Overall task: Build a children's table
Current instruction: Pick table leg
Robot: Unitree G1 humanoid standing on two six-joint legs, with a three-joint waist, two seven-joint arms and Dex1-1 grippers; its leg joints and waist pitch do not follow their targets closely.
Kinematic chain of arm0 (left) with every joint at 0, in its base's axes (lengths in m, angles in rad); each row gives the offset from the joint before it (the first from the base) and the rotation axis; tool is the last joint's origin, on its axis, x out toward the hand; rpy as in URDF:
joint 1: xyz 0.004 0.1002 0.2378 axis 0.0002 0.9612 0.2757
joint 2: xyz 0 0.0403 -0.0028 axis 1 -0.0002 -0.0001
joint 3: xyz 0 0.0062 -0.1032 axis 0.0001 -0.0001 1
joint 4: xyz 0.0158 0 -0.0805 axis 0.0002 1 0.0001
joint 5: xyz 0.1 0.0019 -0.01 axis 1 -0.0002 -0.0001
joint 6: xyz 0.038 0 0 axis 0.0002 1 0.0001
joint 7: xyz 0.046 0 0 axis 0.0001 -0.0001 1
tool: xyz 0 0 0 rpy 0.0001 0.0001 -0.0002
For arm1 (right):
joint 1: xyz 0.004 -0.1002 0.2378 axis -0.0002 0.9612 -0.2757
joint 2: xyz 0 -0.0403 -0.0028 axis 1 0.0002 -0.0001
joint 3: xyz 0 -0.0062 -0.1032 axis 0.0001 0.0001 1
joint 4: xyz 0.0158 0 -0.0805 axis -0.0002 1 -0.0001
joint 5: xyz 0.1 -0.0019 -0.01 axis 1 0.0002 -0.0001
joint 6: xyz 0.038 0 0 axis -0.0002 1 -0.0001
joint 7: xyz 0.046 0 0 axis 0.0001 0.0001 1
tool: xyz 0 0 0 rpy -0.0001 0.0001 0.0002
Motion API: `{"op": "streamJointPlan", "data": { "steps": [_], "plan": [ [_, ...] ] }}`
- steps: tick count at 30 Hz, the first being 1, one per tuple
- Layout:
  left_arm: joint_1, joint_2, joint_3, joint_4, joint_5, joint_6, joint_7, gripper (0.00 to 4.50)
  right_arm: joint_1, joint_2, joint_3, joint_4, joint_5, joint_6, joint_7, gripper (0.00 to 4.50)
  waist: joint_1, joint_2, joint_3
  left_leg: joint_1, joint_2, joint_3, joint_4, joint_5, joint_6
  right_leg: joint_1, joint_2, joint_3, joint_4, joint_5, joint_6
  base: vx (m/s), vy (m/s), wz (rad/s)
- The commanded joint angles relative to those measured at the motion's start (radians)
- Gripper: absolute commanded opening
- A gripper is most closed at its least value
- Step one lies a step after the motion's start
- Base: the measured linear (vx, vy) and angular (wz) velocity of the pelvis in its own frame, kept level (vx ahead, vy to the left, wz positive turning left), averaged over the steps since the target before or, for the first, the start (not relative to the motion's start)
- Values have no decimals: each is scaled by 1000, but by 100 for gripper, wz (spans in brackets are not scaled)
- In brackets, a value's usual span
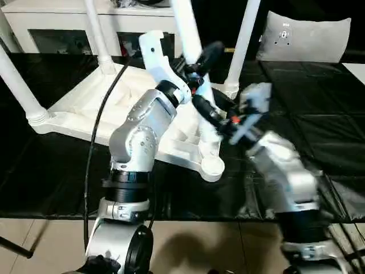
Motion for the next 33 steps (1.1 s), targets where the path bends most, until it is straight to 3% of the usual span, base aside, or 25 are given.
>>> {"op": "streamJointPlan", "data": {
  "steps": [1, 3, 7, 11, 18, 20, 26, 28, 32, 33],
  "plan": [
    [5, -92, -18, -29, 10, -30, 8, 274, 13, 2, 18, 24, -30, -29, -9, 183, -1, -11, -79, -9, 13, 3, -59, -29, 68, 81, -51, 57, -59, -245, -62, 0, 0, 0],
    [6, -89, -26, -29, 15, -38, 9, 243, 15, 7, 22, 29, -34, -41, -10, 183, -4, -11, -78, -8, 12, 4, -59, -34, 77, 82, -51, 58, -58, -238, -73, 0, 0, 0],
    [13, -86, -45, -33, 13, -44, 11, 241, 16, 12, 26, 42, -37, -66, -9, 183, -5, -10, -78, -7, 13, 4, -59, -39, 82, 82, -52, 58, -58, -237, -82, 0, 0, 0],
    [20, -84, -57, -34, 8, -52, 17, 192, 16, 13, 29, 53, -41, -86, -8, 183, -5, -12, -77, -7, 14, 5, -59, -47, 83, 82, -52, 59, -59, -245, -82, 0, 0, 0],
    [26, -81, -59, -29, 8, -47, 32, 184, 9, 14, 29, 67, -48, -99, -17, 183, -6, -13, -78, -7, 14, 4, -58, -41, 85, 81, -51, 59, -58, -250, -79, 0, 0, 0],
    [26, -80, -56, -23, 4, -48, 42, 184, 5, 14, 31, 80, -85, -128, -55, 183, -7, -12, -78, -7, 14, 5, -57, -38, 80, 80, -52, 59, -57, -243, -83, 0, 0, 0],
    [20, -73, -38, -6, 7, -53, 67, 184, 9, 23, 27, 81, -51, -94, -38, 183, -6, -12, -79, -7, 13, 4, -57, -36, 88, 82, -51, 60, -55, -227, -90, 0, 0, 0],
    [18, -67, -33, 0, 10, -55, 72, 184, 11, 17, 25, 84, -48, -97, -31, 238, -6, -11, -79, -6, 14, 4, -58, -38, 88, 81, -51, 60, -55, -228, -92, 0, 0, 0],
    [10, -47, -26, 17, 20, -64, 75, 183, 19, 6, 7, 80, -33, -95, -27, 273, -6, -9, -79, -6, 13, 4, -57, -39, 86, 82, -51, 59, -55, -225, -93, 0, 0, 0],
    [3, -37, -19, 29, 24, -68, 77, 182, 17, -9, 9, 83, -36, -59, -26, 285, -6, -6, -79, -6, 12, 4, -57, -38, 85, 83, -50, 59, -56, -224, -94, 0, 0, 0]
  ]
}}
